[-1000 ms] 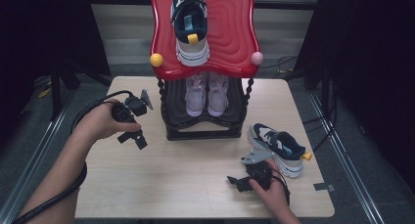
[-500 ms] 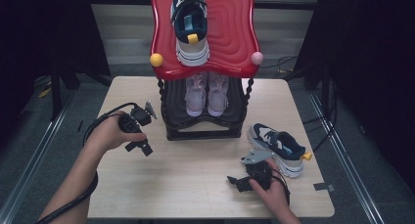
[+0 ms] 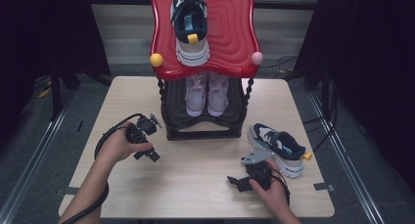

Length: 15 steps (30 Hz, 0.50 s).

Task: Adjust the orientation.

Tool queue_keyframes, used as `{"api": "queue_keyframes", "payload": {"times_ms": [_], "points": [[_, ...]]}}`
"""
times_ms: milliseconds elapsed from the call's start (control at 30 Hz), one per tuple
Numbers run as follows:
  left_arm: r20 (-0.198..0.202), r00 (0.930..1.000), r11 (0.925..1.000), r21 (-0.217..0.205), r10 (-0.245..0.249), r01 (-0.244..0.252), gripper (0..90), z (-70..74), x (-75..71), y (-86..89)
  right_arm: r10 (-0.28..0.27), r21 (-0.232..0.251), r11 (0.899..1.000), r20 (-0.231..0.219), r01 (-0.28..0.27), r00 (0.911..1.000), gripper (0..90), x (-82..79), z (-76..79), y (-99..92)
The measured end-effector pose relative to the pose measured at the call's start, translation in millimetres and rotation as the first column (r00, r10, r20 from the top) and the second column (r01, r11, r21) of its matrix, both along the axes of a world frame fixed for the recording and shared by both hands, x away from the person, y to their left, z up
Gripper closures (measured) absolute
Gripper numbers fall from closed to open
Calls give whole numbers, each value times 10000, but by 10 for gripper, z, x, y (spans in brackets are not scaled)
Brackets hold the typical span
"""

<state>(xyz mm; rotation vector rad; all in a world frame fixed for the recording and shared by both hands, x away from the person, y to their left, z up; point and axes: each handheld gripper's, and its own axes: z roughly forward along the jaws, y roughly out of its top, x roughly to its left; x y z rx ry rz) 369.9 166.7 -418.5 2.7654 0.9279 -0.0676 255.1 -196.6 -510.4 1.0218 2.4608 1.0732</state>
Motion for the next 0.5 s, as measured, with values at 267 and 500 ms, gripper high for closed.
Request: {"api": "queue_keyframes", "payload": {"times_ms": [267,500], "points": [[788,9957,9957,-833,478,-412,193,-184,-20,-17,3,2,10000,-17,-3,10000,127,-2,1,1],[1528,9848,9877,-1440,827,-606,182,-396,-59,-36,21,7,10000,-27,-21,10000,127,-3,1,2]]}}
